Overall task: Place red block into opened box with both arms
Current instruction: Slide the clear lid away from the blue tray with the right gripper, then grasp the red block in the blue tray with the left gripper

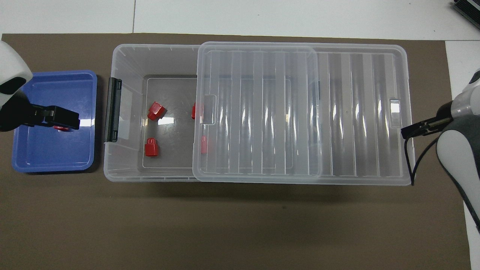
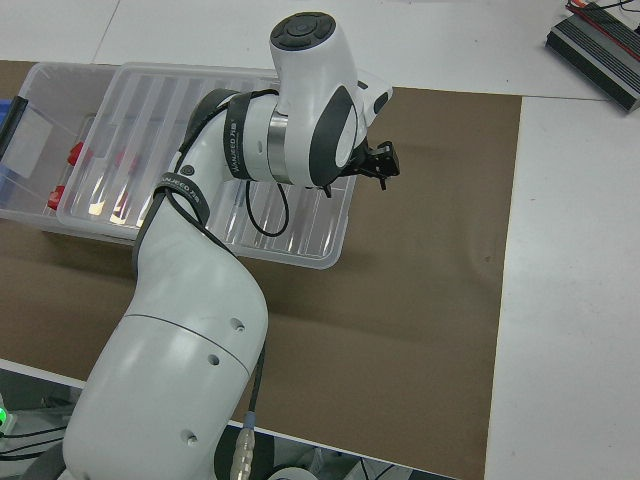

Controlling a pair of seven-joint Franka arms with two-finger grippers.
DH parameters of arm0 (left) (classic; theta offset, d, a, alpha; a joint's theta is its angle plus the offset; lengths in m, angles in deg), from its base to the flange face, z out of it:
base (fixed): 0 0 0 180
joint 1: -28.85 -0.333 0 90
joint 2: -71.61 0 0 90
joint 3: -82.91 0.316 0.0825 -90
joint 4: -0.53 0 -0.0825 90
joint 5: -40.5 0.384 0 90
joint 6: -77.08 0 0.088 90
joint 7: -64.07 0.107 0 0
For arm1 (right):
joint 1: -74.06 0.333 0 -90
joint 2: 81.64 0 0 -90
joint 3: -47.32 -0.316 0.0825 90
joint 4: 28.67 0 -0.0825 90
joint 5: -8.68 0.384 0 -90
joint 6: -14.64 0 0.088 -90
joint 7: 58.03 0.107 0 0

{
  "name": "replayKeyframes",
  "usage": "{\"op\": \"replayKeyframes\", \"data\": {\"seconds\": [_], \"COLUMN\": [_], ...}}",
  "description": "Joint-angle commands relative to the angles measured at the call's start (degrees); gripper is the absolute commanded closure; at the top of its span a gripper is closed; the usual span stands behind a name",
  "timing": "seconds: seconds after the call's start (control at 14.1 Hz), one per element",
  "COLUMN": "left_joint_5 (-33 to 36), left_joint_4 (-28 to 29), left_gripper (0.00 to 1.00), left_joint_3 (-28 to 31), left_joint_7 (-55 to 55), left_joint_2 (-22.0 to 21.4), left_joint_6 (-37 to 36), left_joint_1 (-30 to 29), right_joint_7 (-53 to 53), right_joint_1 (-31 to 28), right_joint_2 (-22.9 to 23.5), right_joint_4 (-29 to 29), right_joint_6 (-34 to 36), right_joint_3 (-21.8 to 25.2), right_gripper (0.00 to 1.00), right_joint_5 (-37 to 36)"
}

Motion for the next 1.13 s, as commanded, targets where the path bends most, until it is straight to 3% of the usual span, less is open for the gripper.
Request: {"op": "replayKeyframes", "data": {"seconds": [0.0,0.5,1.06], "left_joint_5": [0.1,0.1,0.1], "left_joint_4": [4.2,17.7,26.3], "left_gripper": [0.0,0.0,0.0], "left_joint_3": [-0.1,-0.1,-0.1], "left_joint_7": [-0.7,4.5,5.3], "left_joint_2": [-2.6,-1.7,7.1], "left_joint_6": [4.7,23.6,43.4], "left_joint_1": [-2.2,-10.4,-14.0], "right_joint_7": [8.1,28.1,30.0], "right_joint_1": [3.0,11.1,10.0], "right_joint_2": [-3.1,-2.7,0.2], "right_joint_4": [1.1,-9.4,-20.9], "right_joint_6": [0.6,3.8,16.2], "right_joint_3": [-0.4,-0.6,-0.1], "right_gripper": [0.0,0.0,0.0], "right_joint_5": [0.0,0.5,3.7]}}
